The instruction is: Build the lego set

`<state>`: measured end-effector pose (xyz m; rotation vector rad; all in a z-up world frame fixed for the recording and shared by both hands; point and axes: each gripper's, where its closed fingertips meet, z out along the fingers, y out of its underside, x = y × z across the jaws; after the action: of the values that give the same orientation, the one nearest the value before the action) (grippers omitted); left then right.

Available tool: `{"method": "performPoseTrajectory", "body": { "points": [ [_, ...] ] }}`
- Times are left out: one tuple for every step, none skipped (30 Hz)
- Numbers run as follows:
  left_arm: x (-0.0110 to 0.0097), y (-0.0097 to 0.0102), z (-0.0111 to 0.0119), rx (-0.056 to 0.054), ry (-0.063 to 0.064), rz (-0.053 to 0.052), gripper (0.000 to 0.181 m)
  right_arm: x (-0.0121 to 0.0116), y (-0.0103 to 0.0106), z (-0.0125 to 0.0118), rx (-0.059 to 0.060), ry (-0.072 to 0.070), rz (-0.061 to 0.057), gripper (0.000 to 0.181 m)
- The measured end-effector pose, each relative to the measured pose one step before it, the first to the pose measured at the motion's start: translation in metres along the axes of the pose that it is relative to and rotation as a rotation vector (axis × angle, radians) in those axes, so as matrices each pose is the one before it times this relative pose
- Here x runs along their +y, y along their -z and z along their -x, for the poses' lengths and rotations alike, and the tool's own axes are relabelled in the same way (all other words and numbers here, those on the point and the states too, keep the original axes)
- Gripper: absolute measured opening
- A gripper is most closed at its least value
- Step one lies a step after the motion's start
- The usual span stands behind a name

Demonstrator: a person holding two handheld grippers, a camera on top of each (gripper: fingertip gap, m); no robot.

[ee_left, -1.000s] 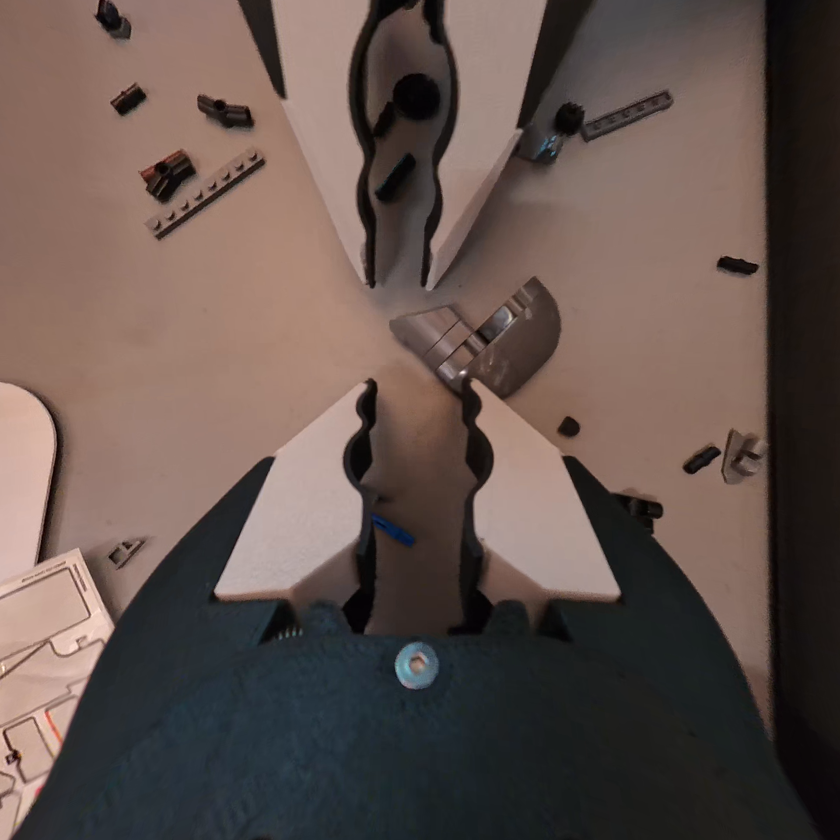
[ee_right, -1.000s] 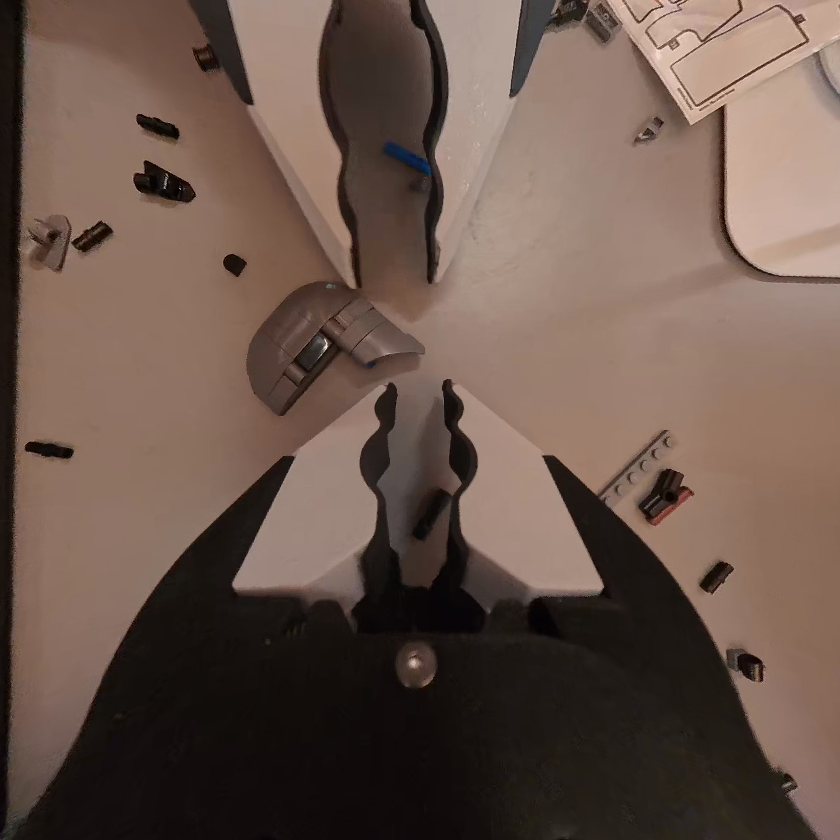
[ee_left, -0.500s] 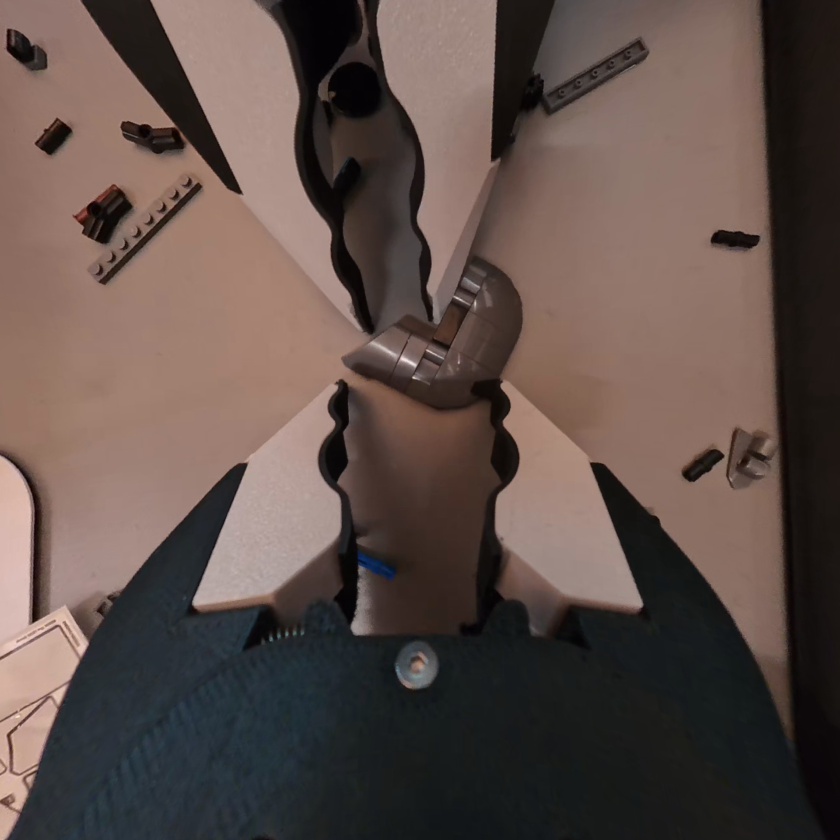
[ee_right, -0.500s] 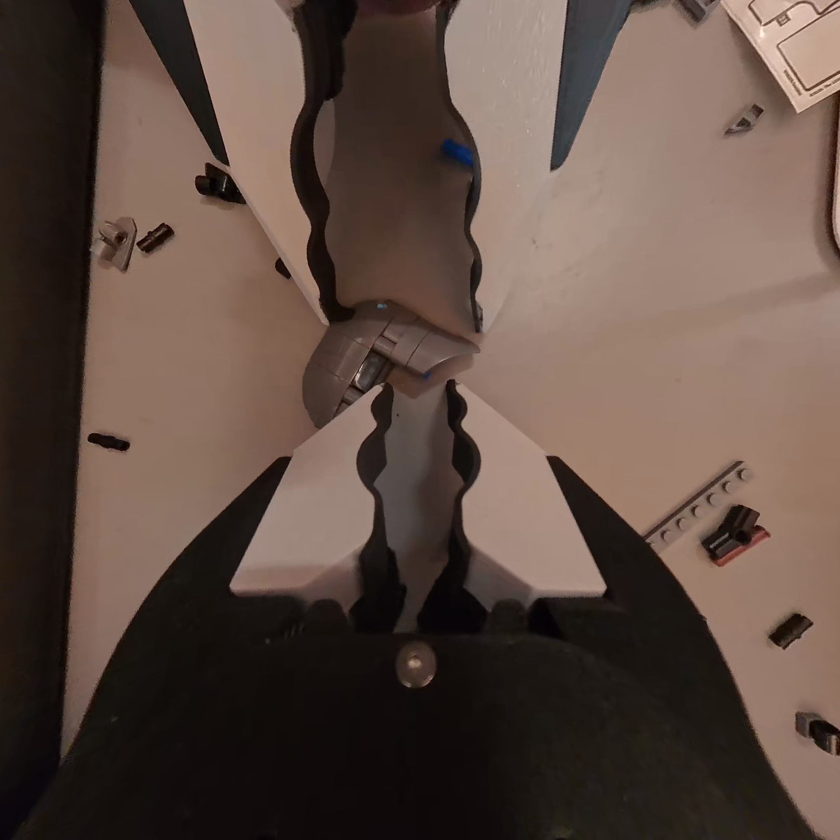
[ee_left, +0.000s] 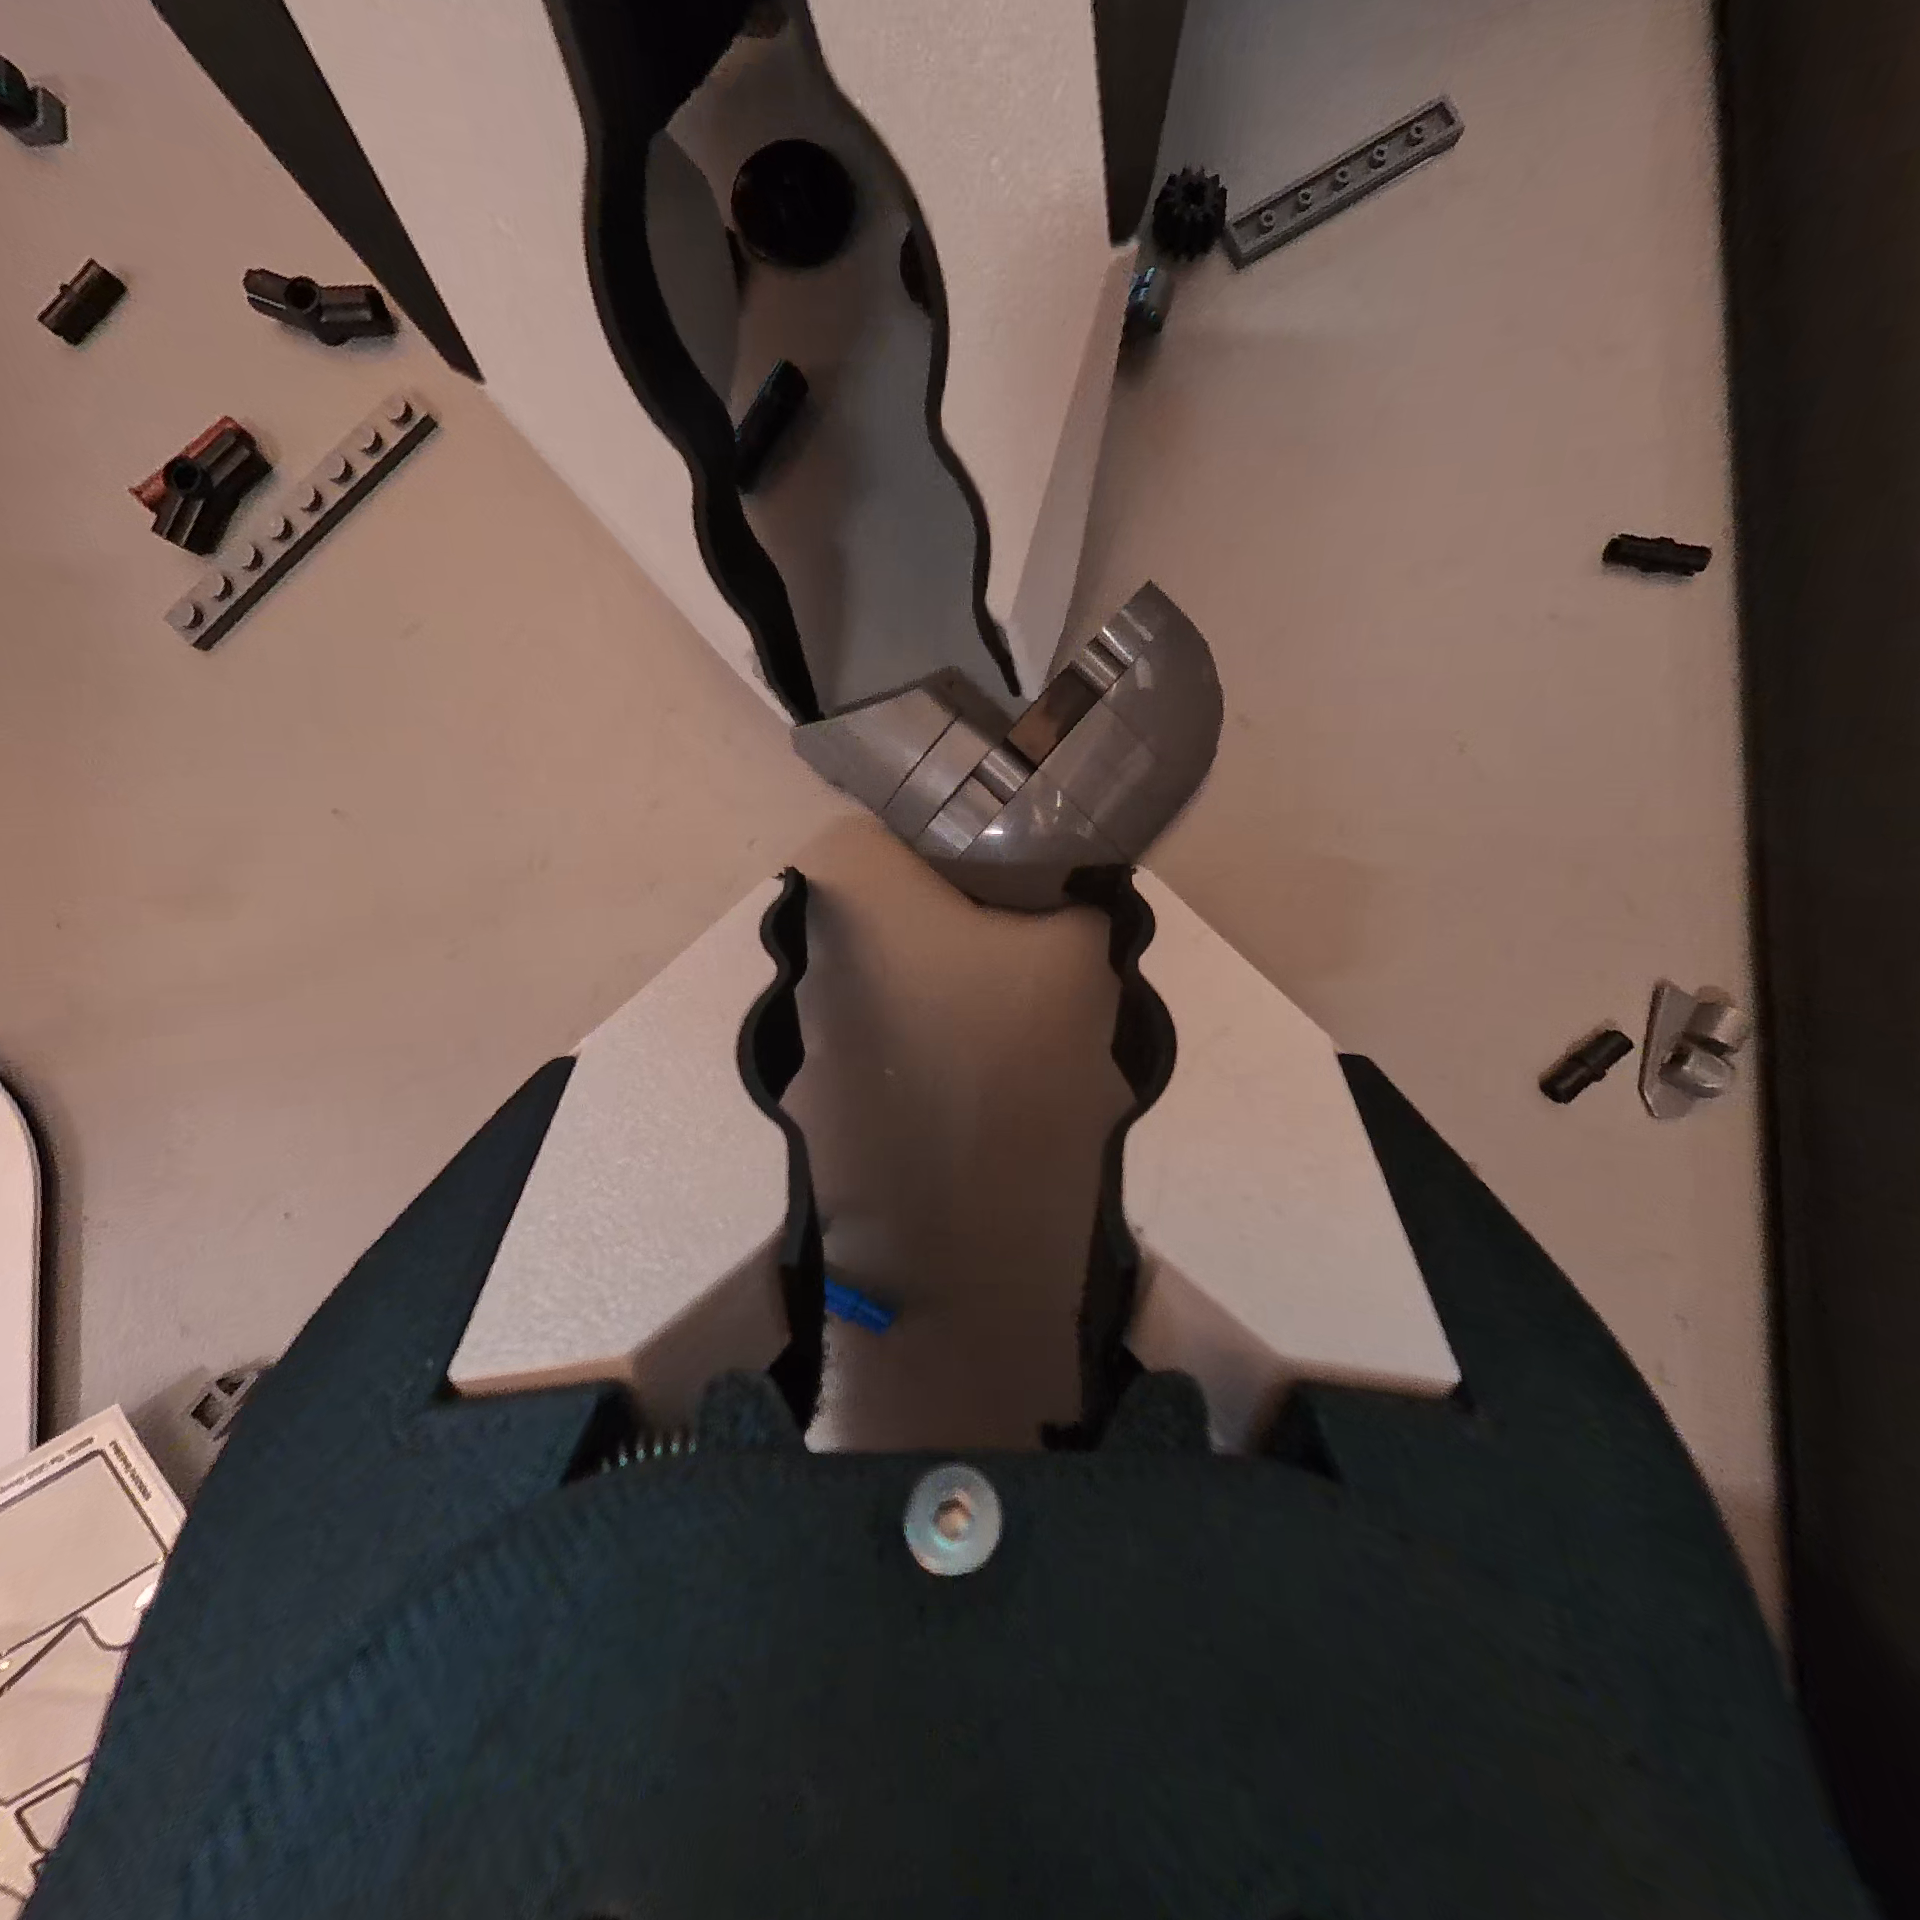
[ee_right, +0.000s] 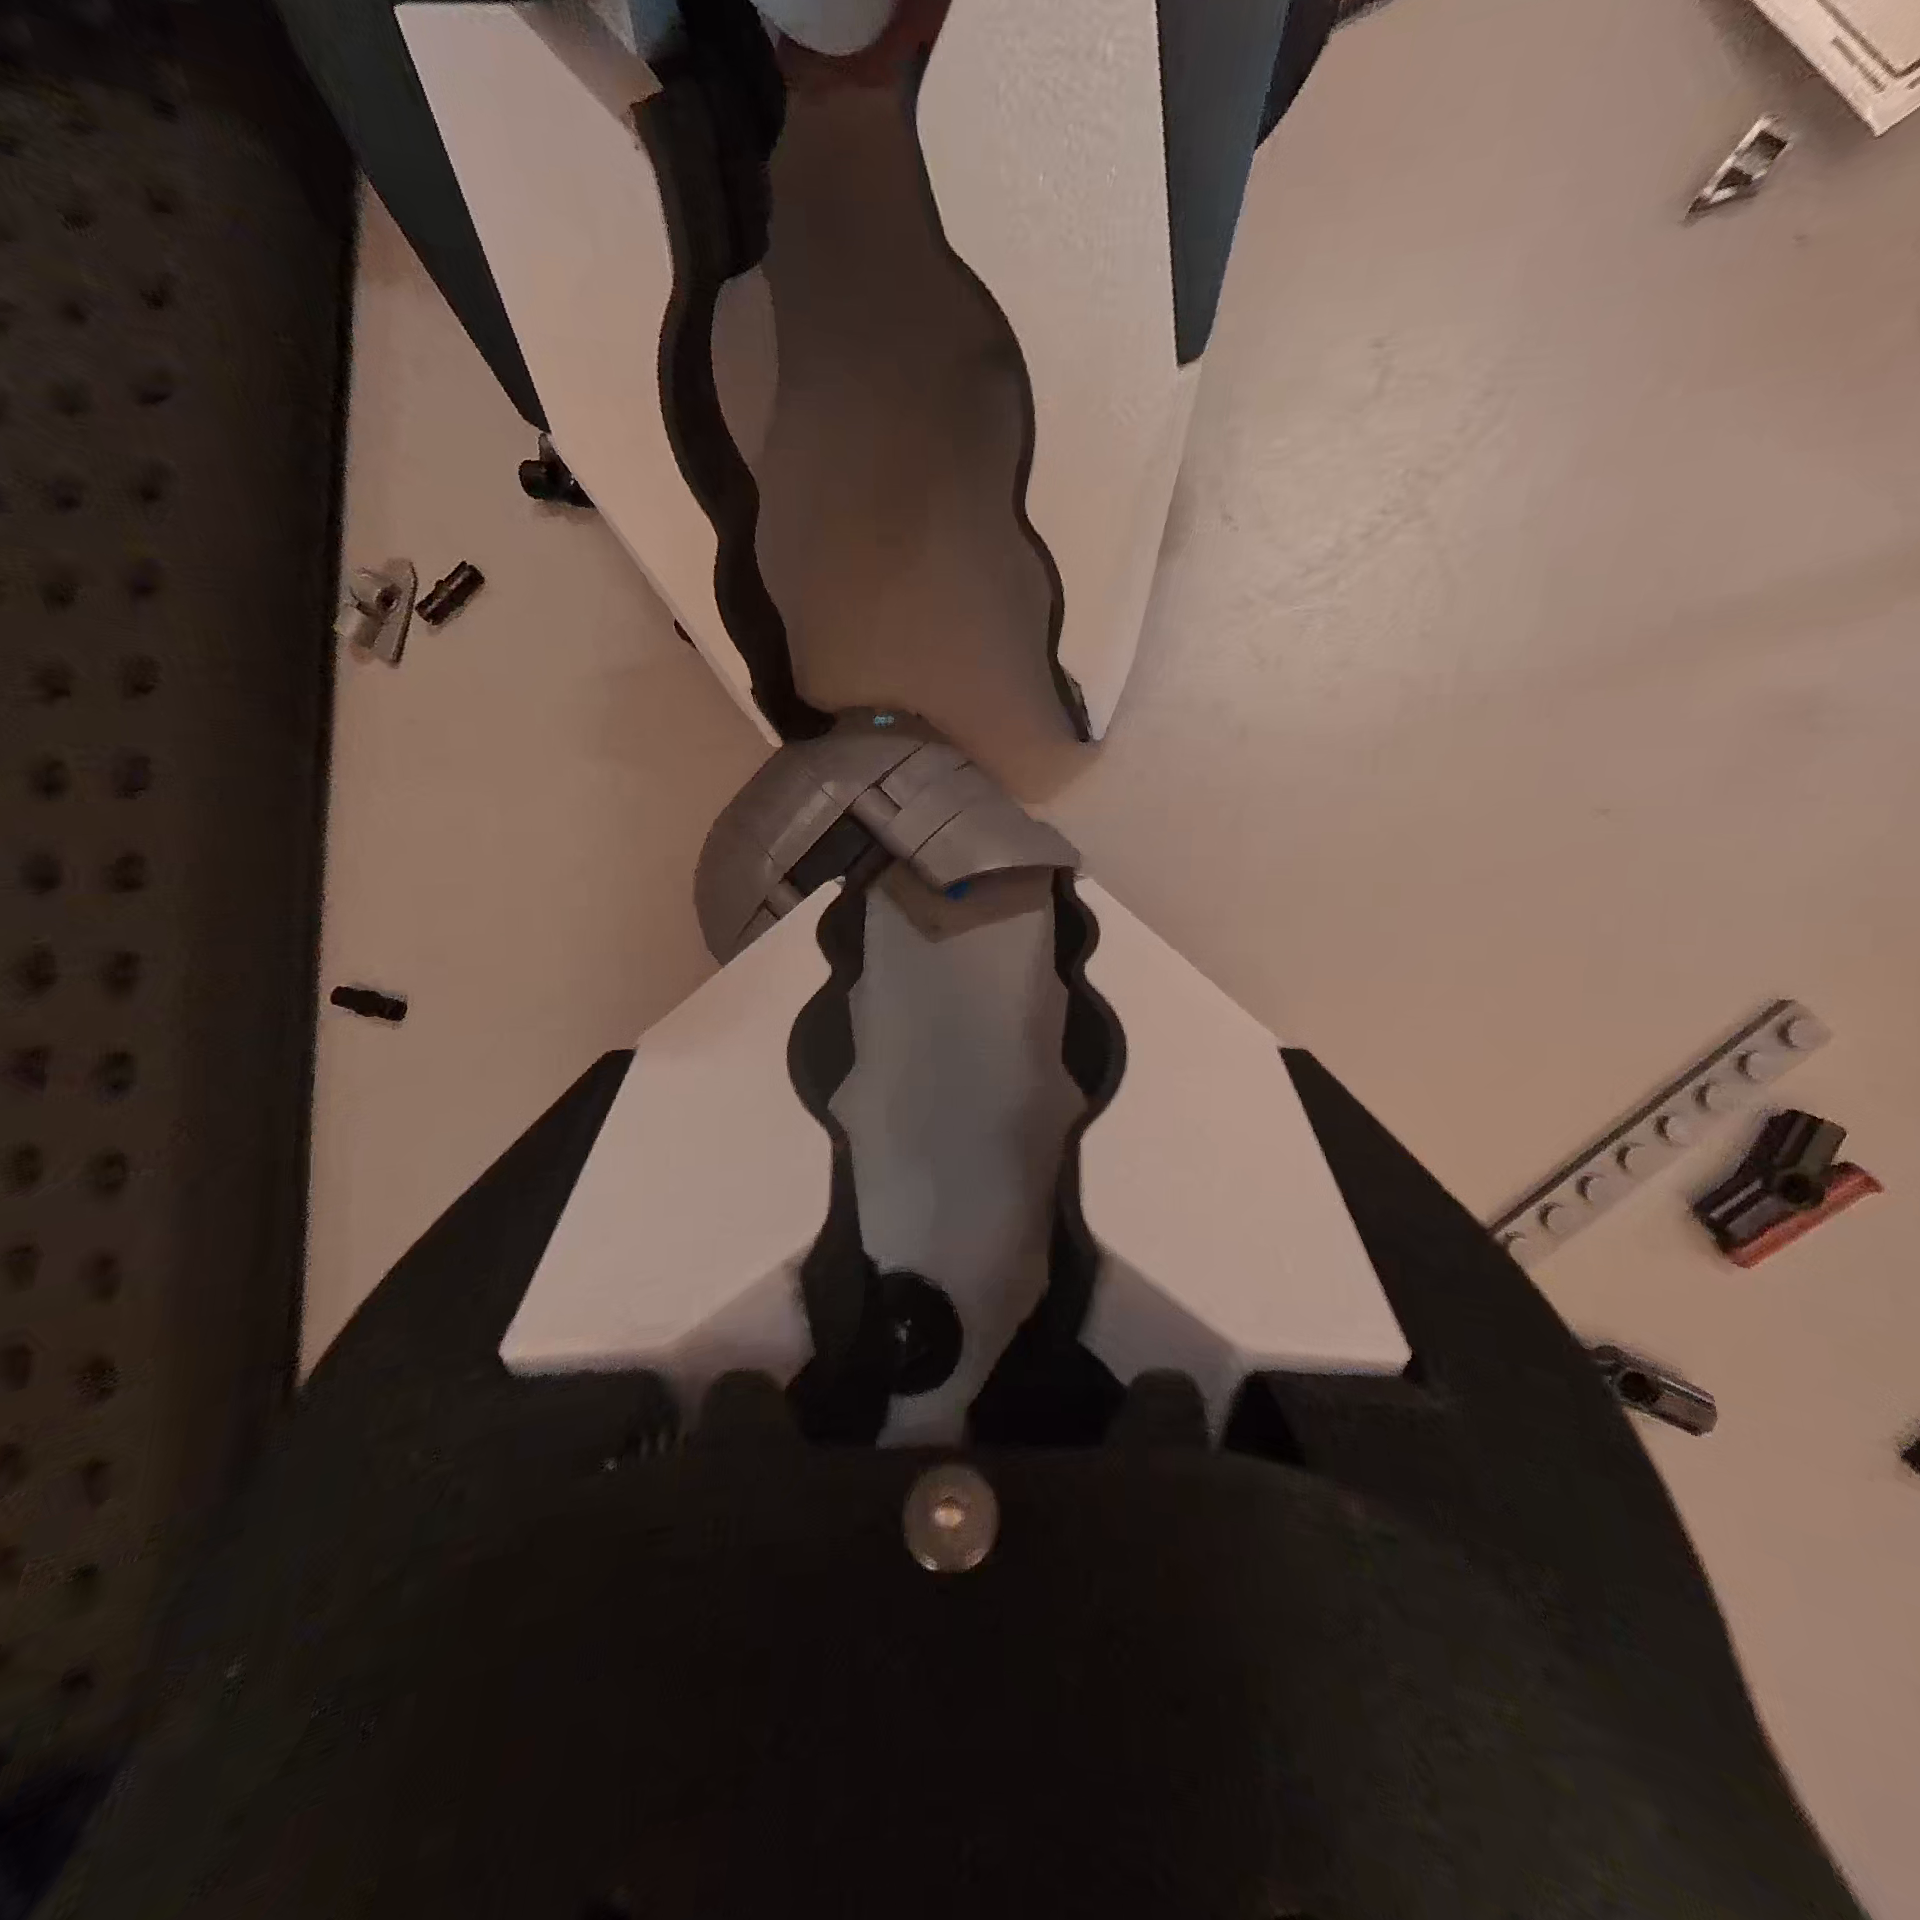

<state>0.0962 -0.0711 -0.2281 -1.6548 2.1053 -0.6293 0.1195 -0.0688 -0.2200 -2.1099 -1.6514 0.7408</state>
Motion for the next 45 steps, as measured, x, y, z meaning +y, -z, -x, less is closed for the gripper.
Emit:
{"method": "performPoseTrajectory", "body": {
  "points": [
    [0.00005,0.00003,-0.00013,0.0007,0.0004,0.0004,0.056,0.0005,-0.0007,-0.00045,0.0029,-0.0016,0.0033,0.035],
    [-0.00001,-0.00002,-0.00023,0.0014,0.0008,0.0005,0.056,0.00047,-0.00092,-0.00057,0.0069,0.0008,0.0055,0.035],
    [-0.00009,-0.00019,-0.00022,0.0008,0.0007,0.0002,0.056,0.00044,-0.00071,-0.00044,0.0068,-0.0002,0.0062,0.035],
    [-0.00012,0.00002,-0.00008,-0.0006,0.0001,0.001,0.056,0.00028,-0.00009,-0.00072,0.0047,-0.0052,0.0049,0.036],
    [0.00004,0.0,-0.00002,-0.0009,-0.0004,0.0011,0.055,-0.00019,0.00037,-0.0009,0.0042,-0.0072,0.0015,0.037],
    [-0.00017,-0.0001,-0.00015,-0.0006,-0.0004,-0.0002,0.055,-0.00014,0.0008,-0.00078,0.0031,-0.0049,-0.0007,0.039],
    [-0.00024,-0.00003,-0.00006,-0.0007,-0.0002,-0.0005,0.054,0.00006,0.00132,-0.00056,0.0011,-0.0049,-0.0008,0.042],
    [0.0,-0.00002,-0.00004,-0.0005,-0.0009,0.0009,0.054,-0.00009,0.00201,-0.00074,0.0002,-0.0074,-0.0036,0.044],
    [0.00009,0.00017,0.00006,-0.0009,-0.0007,0.0006,0.054,-0.00089,0.00239,-0.00048,-0.0025,-0.0084,-0.0086,0.044],
    [0.00002,-0.0001,-0.0002,0.0007,0.0002,-0.0001,0.053,-0.00092,0.00237,0.00015,-0.006,-0.0076,-0.009,0.044],
    [0.00002,0.00001,-0.00003,0.0006,0.0006,0.0,0.053,0.00007,0.00169,0.00071,-0.0077,-0.0076,-0.0015,0.044],
    [0.00003,0.00001,-0.0001,0.0005,0.0005,0.0002,0.053,0.00134,0.00087,0.0013,-0.009,-0.0077,0.0078,0.044],
    [-0.00001,-0.00002,0.00003,0.0004,0.0003,0.0003,0.053,0.00163,0.00004,0.00167,-0.0096,-0.0081,0.0116,0.044],
    [0.00003,0.00002,-0.0001,0.0,-0.0001,0.0004,0.053,0.00163,-0.00098,0.00194,-0.0111,-0.0089,0.0129,0.045],
    [-0.00005,-0.00004,0.00004,0.0,-0.0003,0.0002,0.053,0.00142,-0.00189,0.00231,-0.0119,-0.0052,0.0136,0.046],
    [-0.00002,-0.00001,-0.00006,0.0003,0.0002,-0.0002,0.053,0.00094,-0.00247,0.00197,-0.008,0.0009,0.0113,0.046],
    [0.00004,0.00002,-0.00003,0.0007,0.0003,0.0002,0.053,-0.00016,-0.00215,0.00185,-0.0067,0.0034,0.0059,0.048],
    [0.00001,0.00001,0.0,0.0004,0.0005,-0.0001,0.053,-0.00098,-0.00108,0.00143,-0.0042,0.0024,0.0013,0.049],
    [-0.00002,-0.00001,-0.0001,0.0004,0.0006,-0.0002,0.052,-0.00063,-0.00026,0.00009,0.003,0.0022,0.0014,0.05],
    [-0.00001,-0.00002,0.00003,0.0004,0.0007,0.0003,0.052,-0.00071,-0.00007,-0.00072,0.0071,0.0021,-0.0006,0.05],
    [-0.00011,-0.00007,0.00015,-0.0013,0.0007,-0.0002,0.052,-0.001,-0.00038,-0.00056,0.0049,0.0007,-0.003,0.05],
    [-0.00043,-0.00026,0.00047,-0.0024,0.0018,-0.0016,0.051,-0.00097,-0.00123,-0.00008,0.0023,-0.0005,-0.0027,0.051],
    [-0.00042,-0.00029,0.00002,0.0003,0.0021,-0.0003,0.051,-0.00137,-0.00134,-0.00008,0.0026,-0.0015,-0.0039,0.052],
    [-0.00003,-0.00006,0.0,-0.001,0.0001,0.0018,0.051,-0.00117,-0.00081,0.00021,0.0035,0.0,-0.0009,0.052],
    [-0.00006,0.00006,-0.00011,-0.0006,-0.001,0.0009,0.05,-0.00034,-0.00049,0.00035,0.0037,0.0031,0.0041,0.052],
    [-0.00014,-0.0002,-0.00007,-0.0003,0.0004,-0.0007,0.05,-0.00042,-0.00059,0.00039,0.0027,0.0037,0.002,0.052],
    [-0.00015,-0.00009,0.00011,-0.0003,0.0022,-0.0008,0.049,-0.00076,-0.00079,0.00016,0.0028,0.0031,-0.0015,0.051],
    [-0.00014,-0.0001,0.00029,-0.0005,0.0017,-0.0003,0.049,-0.00099,-0.00075,0.00004,0.0034,0.0023,-0.003,0.051],
    [-0.00021,-0.00013,0.00012,-0.001,0.0009,-0.0003,0.049,-0.00068,-0.00063,-0.00016,0.0035,0.0012,-0.0019,0.05],
    [-0.0003,-0.00019,0.00018,-0.0015,0.0012,-0.0004,0.048,-0.00043,-0.00028,-0.00021,0.0029,-0.0015,-0.0008,0.049],
    [-0.00038,-0.00025,0.0003,-0.0011,0.0018,-0.0007,0.047,-0.00054,-0.00033,-0.00039,0.002,-0.0036,-0.0022,0.048],
    [-0.00043,-0.00028,0.00009,-0.0001,0.0017,-0.0009,0.047,-0.00084,-0.00057,-0.0003,0.0026,-0.0013,-0.0039,0.047],
    [-0.00028,-0.0003,0.00006,-0.0005,0.001,-0.0007,0.047,-0.0005,-0.00038,-0.00022,0.0038,0.001,-0.002,0.047],
    [-0.00029,-0.00008,-0.00002,-0.0007,-0.0002,0.0003,0.047,-0.00008,-0.00013,-0.00003,0.0039,0.0017,0.0021,0.046],
    [-0.00008,-0.00006,-0.00001,-0.0006,0.0002,0.0002,0.047,-0.00001,-0.00011,0.0,0.0037,0.0021,0.0031,0.046],
    [-0.00009,-0.00017,0.00006,-0.0006,0.0007,-0.0005,0.047,-0.00005,-0.00015,-0.00009,0.0027,0.0002,0.002,0.046],
    [-0.00014,-0.00009,0.0,-0.0008,0.0004,-0.0003,0.047,0.0,0.00001,-0.00017,0.0014,-0.0024,0.0016,0.046],
    [-0.00015,0.0,0.00013,-0.0007,0.0001,0.0005,0.047,-0.00005,-0.00007,-0.00005,0.0015,-0.0013,0.0013,0.046],
    [-0.00006,-0.00004,0.00002,-0.0008,0.0002,0.0003,0.047,-0.00005,-0.00002,-0.00002,0.002,0.0017,0.0011,0.046],
    [-0.0002,-0.00013,0.00012,-0.0007,0.0003,-0.0003,0.047,0.00003,-0.00004,-0.00009,0.0014,0.0014,0.0003,0.046],
    [-0.00002,-0.00012,0.00001,-0.0008,0.0001,-0.0004,0.046,-0.00006,-0.00003,-0.00006,0.0005,-0.0002,-0.0004,0.046],
    [-0.00016,0.00001,0.00008,-0.0006,0.0003,-0.0002,0.046,-0.00001,0.00001,-0.00011,0.0007,-0.0002,-0.0007,0.046],
    [-0.00007,-0.00005,0.00013,-0.0004,0.0006,-0.0001,0.046,-0.00017,-0.00005,-0.00001,0.0014,0.001,-0.0001,0.046],
    [-0.00011,-0.00007,-0.00001,-0.0011,-0.0001,0.0,0.046,-0.00007,-0.0001,0.00003,0.001,0.0009,0.0002,0.045],
    [-0.00011,-0.00007,0.00004,-0.0011,-0.0009,0.0001,0.046,-0.00016,-0.00004,0.0001,0.001,0.0003,-0.0001,0.045]
  ]
}}
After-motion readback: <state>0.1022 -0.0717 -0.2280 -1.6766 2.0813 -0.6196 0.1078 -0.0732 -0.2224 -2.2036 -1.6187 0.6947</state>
